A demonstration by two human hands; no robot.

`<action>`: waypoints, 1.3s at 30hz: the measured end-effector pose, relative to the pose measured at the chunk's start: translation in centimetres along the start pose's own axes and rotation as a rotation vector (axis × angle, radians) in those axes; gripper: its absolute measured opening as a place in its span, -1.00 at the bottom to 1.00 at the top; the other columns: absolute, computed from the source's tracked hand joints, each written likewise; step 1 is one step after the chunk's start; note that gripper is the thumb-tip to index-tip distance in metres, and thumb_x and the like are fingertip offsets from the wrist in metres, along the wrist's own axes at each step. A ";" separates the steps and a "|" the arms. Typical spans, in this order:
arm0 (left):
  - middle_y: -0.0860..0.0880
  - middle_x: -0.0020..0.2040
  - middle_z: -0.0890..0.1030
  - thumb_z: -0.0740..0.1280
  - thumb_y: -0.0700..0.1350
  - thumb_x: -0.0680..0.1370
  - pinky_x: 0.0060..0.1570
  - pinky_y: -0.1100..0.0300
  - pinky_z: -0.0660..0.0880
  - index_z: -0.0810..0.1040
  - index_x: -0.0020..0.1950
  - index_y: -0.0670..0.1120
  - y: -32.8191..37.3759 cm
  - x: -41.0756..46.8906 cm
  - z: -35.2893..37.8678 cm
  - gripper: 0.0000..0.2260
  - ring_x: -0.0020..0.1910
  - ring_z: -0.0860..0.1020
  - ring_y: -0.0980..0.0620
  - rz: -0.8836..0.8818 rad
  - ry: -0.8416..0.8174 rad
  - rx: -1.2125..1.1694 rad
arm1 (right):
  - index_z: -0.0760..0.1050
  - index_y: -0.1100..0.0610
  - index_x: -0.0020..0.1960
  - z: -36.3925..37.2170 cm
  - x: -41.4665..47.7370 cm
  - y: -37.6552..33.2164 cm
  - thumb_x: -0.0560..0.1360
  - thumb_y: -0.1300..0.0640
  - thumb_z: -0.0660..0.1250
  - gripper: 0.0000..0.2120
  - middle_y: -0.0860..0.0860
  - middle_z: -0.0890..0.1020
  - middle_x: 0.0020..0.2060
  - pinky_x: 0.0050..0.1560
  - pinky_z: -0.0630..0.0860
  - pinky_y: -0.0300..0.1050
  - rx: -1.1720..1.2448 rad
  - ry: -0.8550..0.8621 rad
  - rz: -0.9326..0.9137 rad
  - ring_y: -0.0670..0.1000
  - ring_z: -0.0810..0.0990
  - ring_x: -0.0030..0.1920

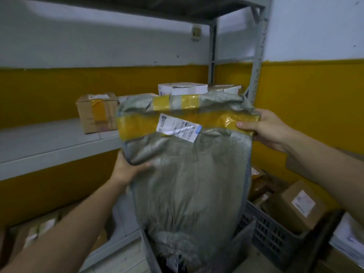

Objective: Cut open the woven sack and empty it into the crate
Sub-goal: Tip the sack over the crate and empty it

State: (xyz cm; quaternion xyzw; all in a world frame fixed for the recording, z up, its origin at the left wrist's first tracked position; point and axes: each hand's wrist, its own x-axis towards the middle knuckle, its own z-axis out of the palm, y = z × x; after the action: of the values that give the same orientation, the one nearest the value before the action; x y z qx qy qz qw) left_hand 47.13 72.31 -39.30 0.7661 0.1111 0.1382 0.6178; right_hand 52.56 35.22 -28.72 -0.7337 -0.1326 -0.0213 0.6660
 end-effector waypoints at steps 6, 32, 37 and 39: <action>-0.15 0.12 0.67 0.40 -0.22 0.56 0.07 0.05 0.54 0.58 0.23 -0.14 0.8 0.1 1.6 -0.76 0.06 0.63 -0.12 -0.197 -0.162 -0.169 | 0.49 0.03 0.21 -0.9 -0.9 1.4 0.41 0.12 0.46 -0.61 0.02 0.68 0.08 0.01 0.64 0.03 0.328 0.075 -0.035 0.04 0.70 0.03; -0.14 0.10 0.65 0.36 -0.16 0.57 0.23 -0.19 0.48 0.60 0.13 -0.11 -1.5 -1.8 -4.0 -0.85 0.14 0.60 -0.18 -0.167 -0.125 -0.195 | 0.40 -0.10 0.39 -0.4 -2.7 9.3 0.07 -0.04 0.71 -0.05 0.00 0.63 0.21 0.20 0.52 0.17 0.212 -0.048 0.198 0.10 0.63 0.18; -0.11 0.28 0.55 0.34 -0.07 0.60 0.29 -0.29 0.42 0.52 0.28 0.03 -2.5 -1.4 -4.8 -0.75 0.29 0.50 -0.22 -0.104 0.027 -0.150 | 0.43 -0.02 0.35 -0.8 -2.9 9.9 0.29 0.15 0.58 -0.32 0.03 0.59 0.22 0.23 0.51 0.21 -0.143 0.058 0.258 0.12 0.58 0.19; -0.11 0.44 0.41 0.36 -0.06 0.59 0.34 -0.26 0.39 0.34 0.47 0.06 -2.0 -1.4 -5.2 -0.54 0.39 0.40 -0.21 -0.061 0.148 -0.120 | 0.48 0.08 0.28 -0.9 -2.7 8.5 0.39 0.07 0.53 -0.50 0.08 0.59 0.21 0.05 0.58 0.07 -0.058 0.298 0.190 0.10 0.60 0.11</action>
State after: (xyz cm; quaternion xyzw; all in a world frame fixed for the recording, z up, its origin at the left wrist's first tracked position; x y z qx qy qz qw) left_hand 43.98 77.04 -40.32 0.7118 0.1715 0.1818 0.6564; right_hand 52.01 33.25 -37.44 -0.7505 0.0380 -0.0707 0.6560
